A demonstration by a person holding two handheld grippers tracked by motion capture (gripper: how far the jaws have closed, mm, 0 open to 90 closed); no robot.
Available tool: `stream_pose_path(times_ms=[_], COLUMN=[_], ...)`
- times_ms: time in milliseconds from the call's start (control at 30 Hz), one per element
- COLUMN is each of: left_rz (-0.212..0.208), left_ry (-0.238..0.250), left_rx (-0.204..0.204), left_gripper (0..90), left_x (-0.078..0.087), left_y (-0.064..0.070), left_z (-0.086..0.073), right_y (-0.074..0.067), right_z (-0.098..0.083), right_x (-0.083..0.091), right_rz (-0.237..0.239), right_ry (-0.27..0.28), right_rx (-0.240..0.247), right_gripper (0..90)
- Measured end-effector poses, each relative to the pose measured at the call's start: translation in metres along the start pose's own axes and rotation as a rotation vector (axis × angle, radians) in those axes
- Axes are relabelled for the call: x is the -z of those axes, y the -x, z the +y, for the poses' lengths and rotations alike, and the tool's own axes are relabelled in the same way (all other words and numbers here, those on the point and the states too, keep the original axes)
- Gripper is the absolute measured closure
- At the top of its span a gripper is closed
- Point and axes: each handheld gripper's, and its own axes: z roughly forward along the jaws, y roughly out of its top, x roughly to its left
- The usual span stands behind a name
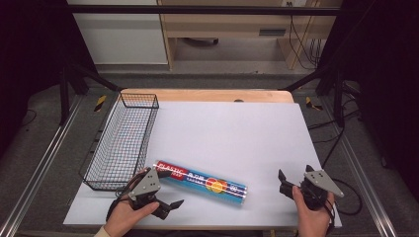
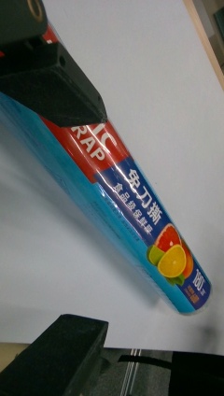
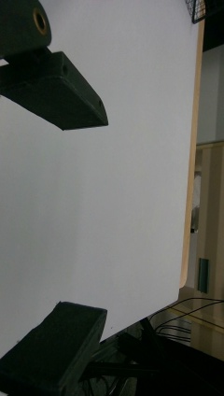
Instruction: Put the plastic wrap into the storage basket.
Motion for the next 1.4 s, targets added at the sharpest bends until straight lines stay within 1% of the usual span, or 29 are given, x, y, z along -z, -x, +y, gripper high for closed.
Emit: stream_pose_path(times_ms=[33,67,200,333,400,467,500,533,600,633,667,700,733,767,800,867,933,1000,1033,1067,1100,1133,1167,1200,1233,1300,1333,1367,1400], left_rz=[0.000,-0.013,-0.025,-0.017,0.002,0.008,0.006,0.006,-0.027,-0.039,-0.039,-0.056,-0.087,-0.126,-0.126,-0.151,-0.183,-0.204,-0.215,-0.221,-0.230,-0.254,-0.264,-0.264,-0.291,-0.300,-0.316,-0.315,-0.315], left_ry=[0.000,0.003,0.006,0.013,0.009,-0.020,-0.038,-0.038,-0.072,-0.098,-0.098,-0.110,-0.111,-0.145,-0.145,-0.162,-0.183,-0.199,-0.218,-0.231,-0.249,-0.268,-0.278,-0.278,-0.301,-0.314,-0.342,-0.357,-0.357], left_rx=[0.000,-0.009,-0.030,-0.079,-0.121,-0.181,-0.228,-0.228,-0.268,-0.304,-0.304,-0.315,-0.319,-0.336,-0.336,-0.349,-0.346,-0.327,-0.318,-0.319,-0.337,-0.350,-0.362,-0.362,-0.375,-0.378,-0.386,-0.390,-0.390], left_gripper=[2.8,2.6,2.7,3.0,3.9,5.4,5.9,6.1,6.1,6.0,6.1,6.0,6.0,6.0,6.0,6.0,5.8,5.7,5.7,5.6,5.6,5.6,5.6,5.6,5.6,5.7,5.7,5.8,6.2], left_x=[0.000,0.000,0.001,0.004,0.006,0.008,0.008,0.008,0.007,0.005,0.005,0.003,0.000,-0.007,-0.007,-0.015,-0.023,-0.031,-0.036,-0.041,-0.045,-0.051,-0.054,-0.054,-0.060,-0.063,-0.067,-0.069,-0.069], left_y=[0.000,0.001,0.004,0.006,0.006,0.005,0.003,0.003,-0.001,-0.007,-0.007,-0.010,-0.014,-0.023,-0.023,-0.032,-0.041,-0.050,-0.054,-0.055,-0.056,-0.053,-0.052,-0.052,-0.049,-0.048,-0.047,-0.047,-0.047], left_z=[0.000,0.000,0.001,0.005,0.008,0.017,0.025,0.025,0.038,0.053,0.053,0.061,0.068,0.080,0.080,0.087,0.086,0.083,0.080,0.077,0.076,0.073,0.072,0.072,0.070,0.068,0.065,0.064,0.064], right_y=[0.001,0.001,0.002,0.001,0.000,-0.001,-0.002,-0.002,-0.003,-0.005,-0.006,-0.006,-0.006,-0.006,-0.006,-0.005,-0.005,-0.006,-0.006,-0.007,-0.008,-0.010,-0.010,-0.011,-0.011,-0.012,-0.012,-0.012,-0.012], right_z=[0.000,-0.001,-0.003,-0.003,-0.003,-0.002,-0.002,-0.002,-0.002,-0.002,-0.002,-0.002,-0.002,-0.002,-0.002,-0.002,-0.003,-0.002,-0.002,-0.002,-0.001,-0.001,-0.001,-0.001,-0.001,-0.001,-0.001,-0.001,-0.001], right_x=[0.000,0.000,0.001,0.003,0.004,0.004,0.004,0.004,0.003,0.003,0.003,0.002,0.002,0.002,0.002,0.002,0.001,-0.001,-0.002,-0.003,-0.003,-0.004,-0.004,-0.004,-0.004,-0.004,-0.004,-0.004,-0.004], right_rz=[-0.005,-0.012,-0.011,-0.011,-0.010,-0.007,-0.002,-0.002,0.007,0.016,0.021,0.022,0.027,0.029,0.030,0.033,0.041,0.045,0.045,0.052,0.057,0.061,0.064,0.066,0.065,0.067,0.069,0.070,0.070], right_ry=[-0.003,-0.008,-0.012,-0.010,-0.006,-0.006,-0.004,-0.004,-0.005,-0.006,-0.005,-0.005,-0.003,-0.005,-0.005,-0.004,-0.007,-0.008,-0.009,-0.011,-0.013,-0.016,-0.015,-0.016,-0.018,-0.018,-0.019,-0.022,-0.022], right_rx=[0.000,-0.006,-0.021,-0.016,-0.011,-0.010,-0.009,-0.009,0.001,0.008,0.012,0.012,0.012,0.013,0.011,0.010,0.012,0.013,0.012,0.017,0.019,0.028,0.034,0.035,0.036,0.034,0.035,0.034,0.034], right_gripper=[8.0,8.0,8.1,8.1,8.1,8.1,8.1,8.1,8.1,8.1,8.1,8.1,8.1,8.1,8.1,8.0,8.0,8.0,8.0,8.0,8.0,7.9,7.9,7.9,7.9,7.9,7.9,7.9,7.9])
